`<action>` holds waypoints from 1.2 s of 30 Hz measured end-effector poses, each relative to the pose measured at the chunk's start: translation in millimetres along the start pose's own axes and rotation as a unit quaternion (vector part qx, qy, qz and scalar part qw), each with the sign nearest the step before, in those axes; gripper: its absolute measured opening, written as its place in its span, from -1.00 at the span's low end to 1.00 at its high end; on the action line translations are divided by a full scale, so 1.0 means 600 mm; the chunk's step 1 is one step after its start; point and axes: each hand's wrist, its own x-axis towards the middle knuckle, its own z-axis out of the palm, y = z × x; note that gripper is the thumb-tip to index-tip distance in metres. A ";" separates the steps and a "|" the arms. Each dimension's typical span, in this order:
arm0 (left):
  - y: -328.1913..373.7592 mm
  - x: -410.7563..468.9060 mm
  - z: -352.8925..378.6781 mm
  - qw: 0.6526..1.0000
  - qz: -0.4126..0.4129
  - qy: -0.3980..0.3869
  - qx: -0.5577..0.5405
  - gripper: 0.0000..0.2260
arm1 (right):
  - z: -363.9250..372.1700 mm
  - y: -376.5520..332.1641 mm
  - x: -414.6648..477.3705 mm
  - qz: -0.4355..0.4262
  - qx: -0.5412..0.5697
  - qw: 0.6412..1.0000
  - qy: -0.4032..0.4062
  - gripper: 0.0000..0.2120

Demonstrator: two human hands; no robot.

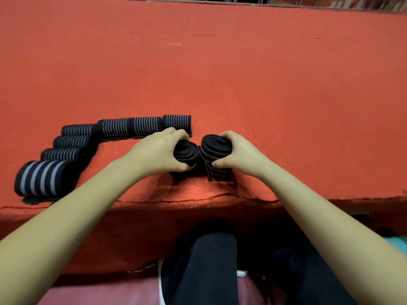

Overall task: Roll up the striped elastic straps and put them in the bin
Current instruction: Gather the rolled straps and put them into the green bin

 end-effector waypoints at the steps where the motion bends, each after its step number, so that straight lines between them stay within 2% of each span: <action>1: 0.009 0.004 -0.001 1.000 0.004 0.003 0.004 -0.49 | -0.006 0.002 -0.005 0.002 0.004 1.000 0.009 -0.40; 9: 0.149 0.066 -0.007 0.995 0.093 0.010 -0.035 -0.54 | -0.145 0.078 -0.102 0.055 0.022 0.991 0.119 -0.48; 14: 0.308 0.110 0.026 0.981 0.184 -0.015 -0.063 -0.56 | -0.259 0.155 -0.237 0.118 0.002 0.976 0.183 -0.49; 19: 0.485 0.119 0.078 0.950 0.290 -0.055 -0.103 -0.59 | -0.350 0.233 -0.395 0.192 -0.022 0.947 0.257 -0.47; 28: 0.723 0.035 0.194 0.873 0.429 -0.192 -0.132 -0.48 | -0.358 0.359 -0.694 0.321 -0.009 0.893 0.315 -0.50; 32: 0.776 -0.013 0.244 0.846 0.465 -0.225 -0.132 -0.50 | -0.334 0.395 -0.783 0.368 -0.013 0.873 0.319 -0.45; 36: 0.799 -0.051 0.293 0.821 0.500 -0.241 -0.132 -0.44 | -0.295 0.420 -0.834 0.394 0.009 0.869 0.300 -0.44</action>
